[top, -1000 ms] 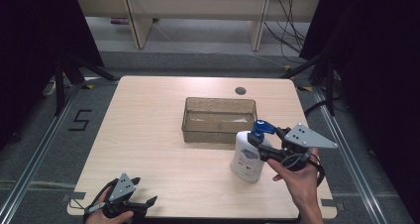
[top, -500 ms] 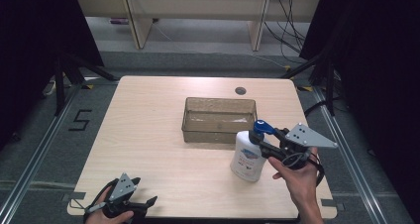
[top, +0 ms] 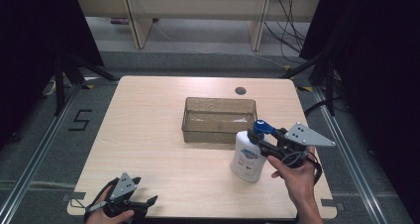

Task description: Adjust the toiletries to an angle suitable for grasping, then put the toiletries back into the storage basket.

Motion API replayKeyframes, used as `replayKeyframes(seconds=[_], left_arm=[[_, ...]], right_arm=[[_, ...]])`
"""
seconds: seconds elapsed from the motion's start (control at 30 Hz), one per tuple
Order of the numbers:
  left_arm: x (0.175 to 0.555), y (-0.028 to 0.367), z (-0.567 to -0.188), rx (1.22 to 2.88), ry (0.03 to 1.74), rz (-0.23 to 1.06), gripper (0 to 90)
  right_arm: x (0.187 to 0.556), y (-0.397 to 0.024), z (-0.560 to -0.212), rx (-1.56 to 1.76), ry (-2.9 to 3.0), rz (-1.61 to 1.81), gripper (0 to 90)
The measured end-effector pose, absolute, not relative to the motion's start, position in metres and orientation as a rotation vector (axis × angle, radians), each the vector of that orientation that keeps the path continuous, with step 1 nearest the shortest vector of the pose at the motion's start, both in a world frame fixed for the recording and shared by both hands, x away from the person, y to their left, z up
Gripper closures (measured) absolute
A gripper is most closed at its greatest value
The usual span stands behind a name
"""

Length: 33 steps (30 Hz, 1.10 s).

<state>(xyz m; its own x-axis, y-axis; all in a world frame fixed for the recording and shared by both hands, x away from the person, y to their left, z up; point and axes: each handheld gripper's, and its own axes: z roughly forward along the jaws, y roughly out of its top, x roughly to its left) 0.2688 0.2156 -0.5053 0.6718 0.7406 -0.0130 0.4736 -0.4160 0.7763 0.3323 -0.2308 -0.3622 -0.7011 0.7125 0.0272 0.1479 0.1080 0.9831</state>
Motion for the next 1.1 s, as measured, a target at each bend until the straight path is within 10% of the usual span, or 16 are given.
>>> replayKeyframes(seconds=[1.1], left_arm=[[0.2688,0.2129,-0.5052,2.109,0.904,0.422,14.9]], right_arm=[[0.3311,-0.225,-0.3568,0.813,1.9,1.566,63.4]])
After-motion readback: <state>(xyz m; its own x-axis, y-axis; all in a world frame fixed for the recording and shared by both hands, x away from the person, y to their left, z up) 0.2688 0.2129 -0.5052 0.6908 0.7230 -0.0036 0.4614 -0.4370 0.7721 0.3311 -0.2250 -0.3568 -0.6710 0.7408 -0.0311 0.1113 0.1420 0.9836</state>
